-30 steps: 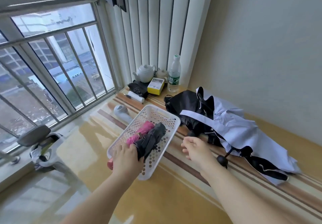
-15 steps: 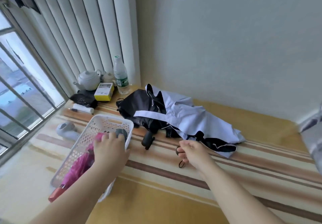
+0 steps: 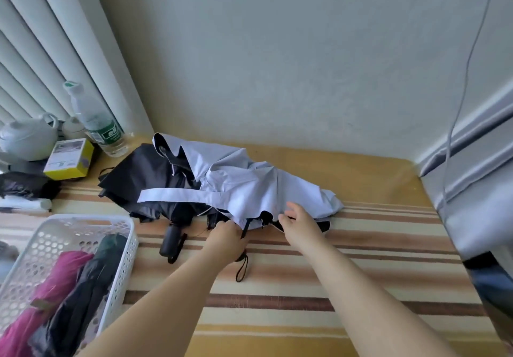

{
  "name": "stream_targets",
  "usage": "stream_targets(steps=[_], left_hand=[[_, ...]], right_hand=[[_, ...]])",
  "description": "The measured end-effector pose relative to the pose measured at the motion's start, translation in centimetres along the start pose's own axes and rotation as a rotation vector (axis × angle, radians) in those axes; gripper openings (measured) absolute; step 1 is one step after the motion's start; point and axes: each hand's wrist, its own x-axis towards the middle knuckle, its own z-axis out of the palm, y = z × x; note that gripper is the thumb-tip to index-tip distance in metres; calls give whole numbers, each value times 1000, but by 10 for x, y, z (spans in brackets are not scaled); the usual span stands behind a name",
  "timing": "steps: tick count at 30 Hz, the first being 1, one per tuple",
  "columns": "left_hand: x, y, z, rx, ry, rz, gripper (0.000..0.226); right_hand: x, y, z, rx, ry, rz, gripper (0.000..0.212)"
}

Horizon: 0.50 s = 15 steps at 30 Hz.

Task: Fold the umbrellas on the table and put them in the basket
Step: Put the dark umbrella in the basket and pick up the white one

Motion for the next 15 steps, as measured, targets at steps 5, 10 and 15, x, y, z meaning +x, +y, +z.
stream_targets(steps=[5, 10, 15], left_hand=[[28, -6, 34, 77, 11, -69, 36], [31, -6, 41, -234, 12, -53, 21], [12, -1, 29, -660, 62, -51, 18]], right_hand=[[24, 13, 12, -49, -26, -15, 53], [43, 14, 21, -30, -49, 2, 51], [53, 0, 21, 143, -22, 72, 38]])
